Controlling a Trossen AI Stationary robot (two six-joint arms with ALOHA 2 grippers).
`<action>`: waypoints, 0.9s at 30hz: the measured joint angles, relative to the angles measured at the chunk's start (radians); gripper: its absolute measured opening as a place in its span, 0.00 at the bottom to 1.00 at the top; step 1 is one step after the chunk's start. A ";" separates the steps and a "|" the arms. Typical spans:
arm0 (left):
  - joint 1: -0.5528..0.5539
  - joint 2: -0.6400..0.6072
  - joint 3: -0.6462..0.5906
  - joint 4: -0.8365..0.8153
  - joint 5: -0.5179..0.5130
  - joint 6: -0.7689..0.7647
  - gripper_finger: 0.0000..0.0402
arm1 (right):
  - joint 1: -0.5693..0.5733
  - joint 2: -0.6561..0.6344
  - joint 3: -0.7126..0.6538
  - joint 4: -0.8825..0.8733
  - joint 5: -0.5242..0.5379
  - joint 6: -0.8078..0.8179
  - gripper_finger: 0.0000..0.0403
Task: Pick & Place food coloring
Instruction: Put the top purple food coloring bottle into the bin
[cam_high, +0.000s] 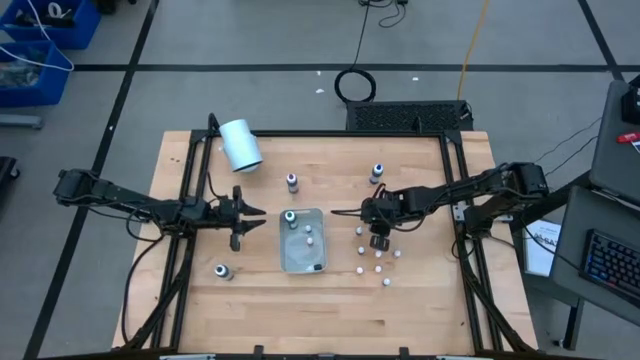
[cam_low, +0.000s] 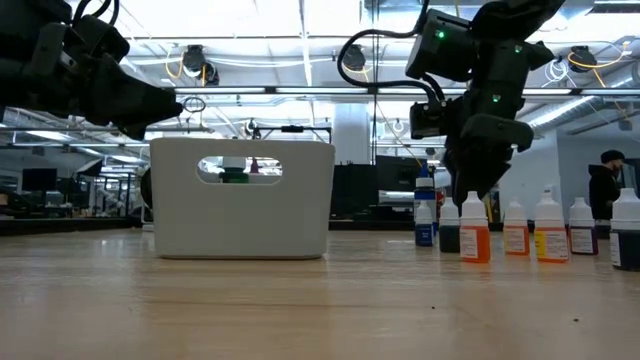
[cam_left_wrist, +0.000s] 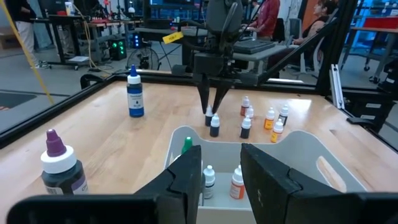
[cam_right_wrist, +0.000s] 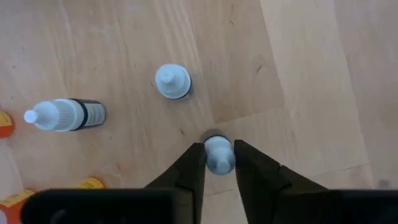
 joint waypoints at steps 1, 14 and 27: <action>0.000 0.000 0.000 0.000 0.000 0.001 0.29 | 0.000 0.000 0.000 0.001 0.000 -0.004 0.15; 0.000 0.000 0.000 0.000 0.000 -0.011 0.29 | 0.011 -0.037 0.120 0.019 0.001 -0.108 0.10; 0.000 0.000 0.001 0.002 0.000 -0.007 0.29 | 0.020 0.079 0.515 -0.121 0.019 -0.287 0.10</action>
